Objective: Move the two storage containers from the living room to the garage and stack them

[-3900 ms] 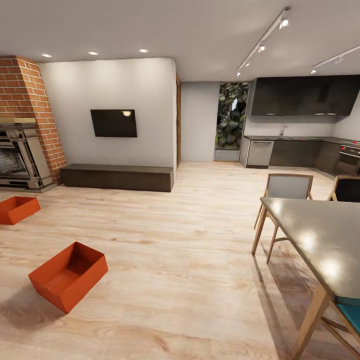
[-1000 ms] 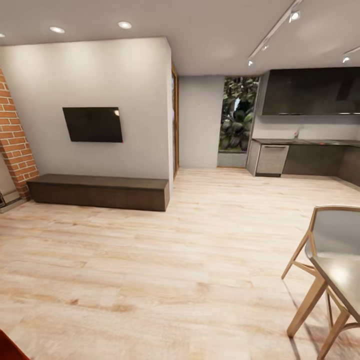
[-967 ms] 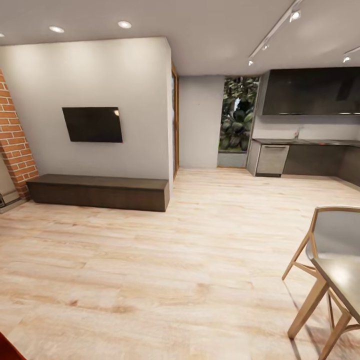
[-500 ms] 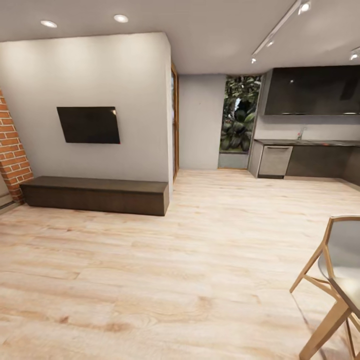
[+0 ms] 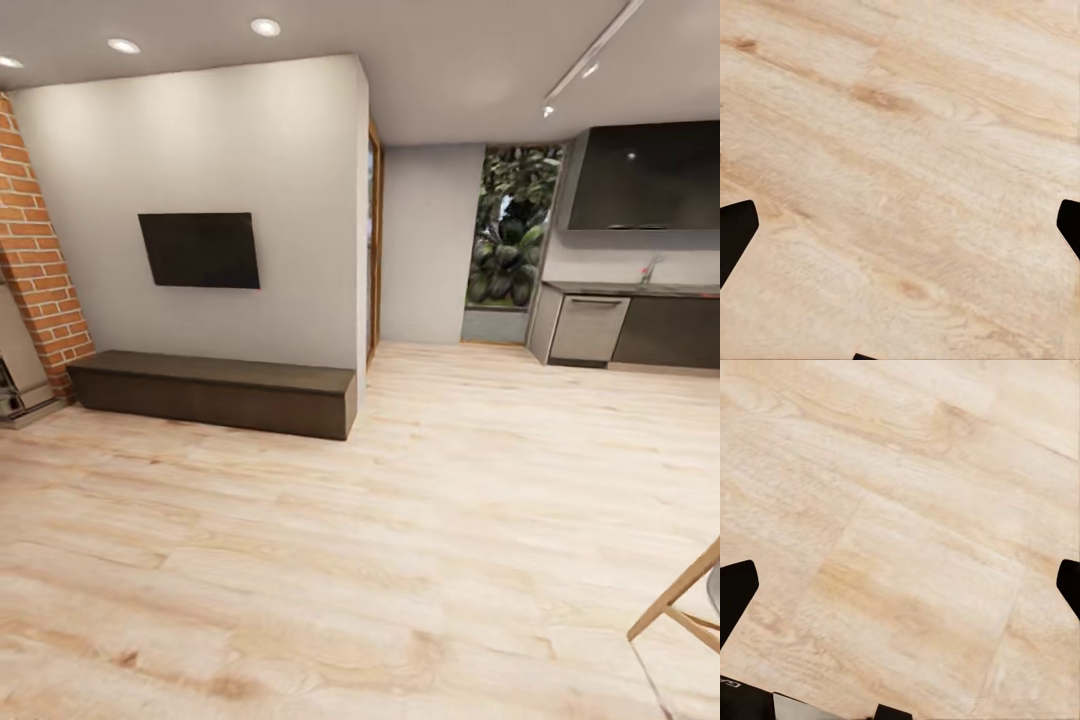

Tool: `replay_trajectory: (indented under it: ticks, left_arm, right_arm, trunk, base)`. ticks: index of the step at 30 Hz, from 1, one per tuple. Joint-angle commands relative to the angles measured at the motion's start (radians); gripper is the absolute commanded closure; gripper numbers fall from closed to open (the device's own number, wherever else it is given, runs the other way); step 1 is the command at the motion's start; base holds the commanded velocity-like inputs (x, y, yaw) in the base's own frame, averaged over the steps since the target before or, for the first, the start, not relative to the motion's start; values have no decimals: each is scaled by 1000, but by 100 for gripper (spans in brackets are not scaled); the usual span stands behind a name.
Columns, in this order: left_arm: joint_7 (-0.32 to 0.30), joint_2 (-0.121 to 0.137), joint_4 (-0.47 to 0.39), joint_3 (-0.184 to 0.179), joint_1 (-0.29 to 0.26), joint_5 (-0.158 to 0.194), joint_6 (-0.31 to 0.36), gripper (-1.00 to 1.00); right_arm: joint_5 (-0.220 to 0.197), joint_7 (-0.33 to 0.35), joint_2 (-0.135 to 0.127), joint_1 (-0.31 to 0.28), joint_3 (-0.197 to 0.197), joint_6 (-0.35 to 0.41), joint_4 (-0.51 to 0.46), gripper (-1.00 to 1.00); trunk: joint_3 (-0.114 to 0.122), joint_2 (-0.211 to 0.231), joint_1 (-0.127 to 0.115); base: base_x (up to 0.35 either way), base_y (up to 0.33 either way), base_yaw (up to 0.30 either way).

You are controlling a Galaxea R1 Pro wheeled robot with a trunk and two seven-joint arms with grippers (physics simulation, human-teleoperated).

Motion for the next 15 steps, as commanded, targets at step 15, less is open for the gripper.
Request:
replay_trajectory:
  ticks: [15]
  left_arm:
    - [1, 0, 0, -4, -1, 7, -3, -100]
  right_arm:
    - [0, 3, 0, 1, 0, -1, -2, -100]
  trunk:
    - [-1, 0, 1]
  base:
    - [322, -166, 291]
